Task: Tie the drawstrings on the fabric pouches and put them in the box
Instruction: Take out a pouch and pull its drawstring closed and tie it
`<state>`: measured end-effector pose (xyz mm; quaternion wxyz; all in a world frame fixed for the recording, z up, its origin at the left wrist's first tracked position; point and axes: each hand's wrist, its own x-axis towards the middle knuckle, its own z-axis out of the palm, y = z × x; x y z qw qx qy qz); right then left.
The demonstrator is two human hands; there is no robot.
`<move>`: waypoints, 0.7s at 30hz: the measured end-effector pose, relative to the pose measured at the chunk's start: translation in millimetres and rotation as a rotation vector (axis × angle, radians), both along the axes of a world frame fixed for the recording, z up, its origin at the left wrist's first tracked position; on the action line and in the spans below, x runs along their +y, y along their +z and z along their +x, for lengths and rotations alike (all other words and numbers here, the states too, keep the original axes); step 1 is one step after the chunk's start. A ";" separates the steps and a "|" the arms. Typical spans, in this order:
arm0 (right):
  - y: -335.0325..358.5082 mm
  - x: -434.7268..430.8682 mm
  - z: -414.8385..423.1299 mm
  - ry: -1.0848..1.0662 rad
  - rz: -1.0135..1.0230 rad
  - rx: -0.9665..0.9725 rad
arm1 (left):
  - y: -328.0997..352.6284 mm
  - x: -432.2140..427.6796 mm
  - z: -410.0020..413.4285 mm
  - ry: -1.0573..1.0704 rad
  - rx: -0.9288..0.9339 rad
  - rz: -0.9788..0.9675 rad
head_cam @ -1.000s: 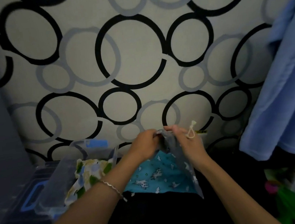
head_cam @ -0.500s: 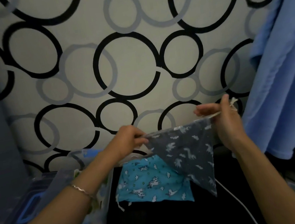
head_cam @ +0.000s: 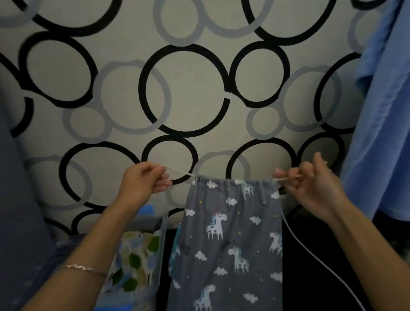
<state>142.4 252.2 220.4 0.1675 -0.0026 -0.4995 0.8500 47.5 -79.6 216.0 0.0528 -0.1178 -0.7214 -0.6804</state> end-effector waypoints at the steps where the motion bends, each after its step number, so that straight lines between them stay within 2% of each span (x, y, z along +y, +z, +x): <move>1: -8.1 -0.3 -1.6 0.033 -0.040 -0.002 | -7.7 -5.1 -1.0 0.030 -0.060 0.101; 4: -27.1 3.2 -4.5 0.103 0.000 -0.085 | -23.6 -20.5 -2.1 0.126 -0.157 0.359; 7: -35.6 8.1 -4.6 0.034 0.259 -0.247 | -28.9 -38.5 -6.2 0.257 -0.186 0.608; 9: -37.1 8.8 -7.0 -0.015 0.452 -0.347 | -27.1 -40.5 -5.6 0.341 -0.172 0.575; 11: -34.0 7.6 -12.1 -0.049 0.739 -0.406 | -21.5 -30.9 -0.6 0.398 -0.128 0.487; 14: -19.1 -1.3 -22.1 -0.031 1.088 -0.489 | 0.8 -5.8 12.8 0.323 -0.039 0.386; 17: 1.4 -31.9 -27.9 0.080 1.229 -0.498 | 29.0 20.3 23.6 0.112 0.024 0.332; 21: 17.0 -97.9 -28.7 0.384 1.262 -0.332 | 57.0 59.7 28.1 -0.135 0.022 0.342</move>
